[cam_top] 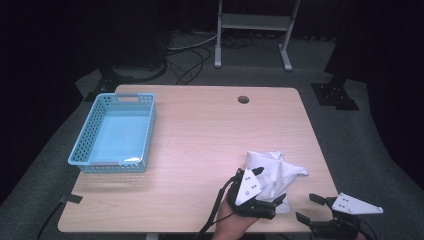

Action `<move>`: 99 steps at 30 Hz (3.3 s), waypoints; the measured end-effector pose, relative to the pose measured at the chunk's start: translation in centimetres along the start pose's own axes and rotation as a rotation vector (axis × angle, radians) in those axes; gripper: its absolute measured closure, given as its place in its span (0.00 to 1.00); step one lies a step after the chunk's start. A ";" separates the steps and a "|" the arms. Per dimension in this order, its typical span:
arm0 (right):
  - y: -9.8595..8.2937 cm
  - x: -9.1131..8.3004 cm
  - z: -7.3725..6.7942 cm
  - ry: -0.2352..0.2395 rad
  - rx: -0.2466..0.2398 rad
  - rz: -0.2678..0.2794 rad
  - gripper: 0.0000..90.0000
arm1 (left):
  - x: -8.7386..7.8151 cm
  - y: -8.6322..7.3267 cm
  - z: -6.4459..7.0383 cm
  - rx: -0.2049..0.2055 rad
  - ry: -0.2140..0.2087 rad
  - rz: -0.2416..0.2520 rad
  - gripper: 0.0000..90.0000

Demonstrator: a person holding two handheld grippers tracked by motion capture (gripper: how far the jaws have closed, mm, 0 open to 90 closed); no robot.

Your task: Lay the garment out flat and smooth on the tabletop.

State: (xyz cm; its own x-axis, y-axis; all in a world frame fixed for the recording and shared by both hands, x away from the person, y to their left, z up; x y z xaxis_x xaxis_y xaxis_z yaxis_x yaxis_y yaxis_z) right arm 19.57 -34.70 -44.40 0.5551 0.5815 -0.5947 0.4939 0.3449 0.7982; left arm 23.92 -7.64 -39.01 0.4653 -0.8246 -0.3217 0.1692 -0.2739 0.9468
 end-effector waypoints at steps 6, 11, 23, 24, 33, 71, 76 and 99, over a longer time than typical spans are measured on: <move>-0.1 -0.5 0.3 -0.017 0.028 0.016 0.20 | 2.6 0.5 -0.4 0.046 -0.028 -0.024 0.29; -0.1 -0.5 0.2 -0.020 0.025 0.022 0.20 | 3.9 0.6 -0.7 0.062 -0.066 -0.053 0.40; 0.0 -0.3 0.1 -0.021 0.023 0.020 0.20 | 4.5 0.3 -1.1 0.076 -0.093 -0.096 0.91; 0.0 -0.3 0.1 -0.021 0.023 0.020 0.20 | 4.4 0.3 -1.2 0.070 -0.094 -0.092 0.93; 0.1 -0.3 -0.1 -0.029 0.013 0.009 0.20 | 1.4 1.2 -2.1 0.027 -0.067 -0.032 0.96; 7.0 4.1 -4.4 0.008 -0.179 -0.025 0.19 | -17.3 -5.9 -9.8 -0.365 0.358 -0.043 0.92; 7.2 4.5 -4.7 0.015 -0.185 -0.029 0.19 | -17.4 -7.3 -11.3 -0.435 0.411 -0.073 0.88; 6.8 6.9 -5.5 0.097 -0.173 -0.068 0.20 | -17.3 -8.1 -10.7 -0.341 0.371 -0.041 0.68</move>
State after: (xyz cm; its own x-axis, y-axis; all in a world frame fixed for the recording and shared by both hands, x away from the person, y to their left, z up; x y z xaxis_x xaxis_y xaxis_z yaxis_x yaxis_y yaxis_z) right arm 23.10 -24.28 -42.56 0.4532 0.6181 -0.6423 0.4006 0.5025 0.7662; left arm 23.81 14.19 -41.28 0.7195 -0.5682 -0.3994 0.4387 -0.0739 0.8956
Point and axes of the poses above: each handheld gripper's, and its own axes: x roughly forward along the jaws, y roughly out of its top, z roughly to its right, the point moved 1 cm from there along x, roughly forward along the jaws, and after that the axes turned 6 degrees about -z, right-handed, at the moved point
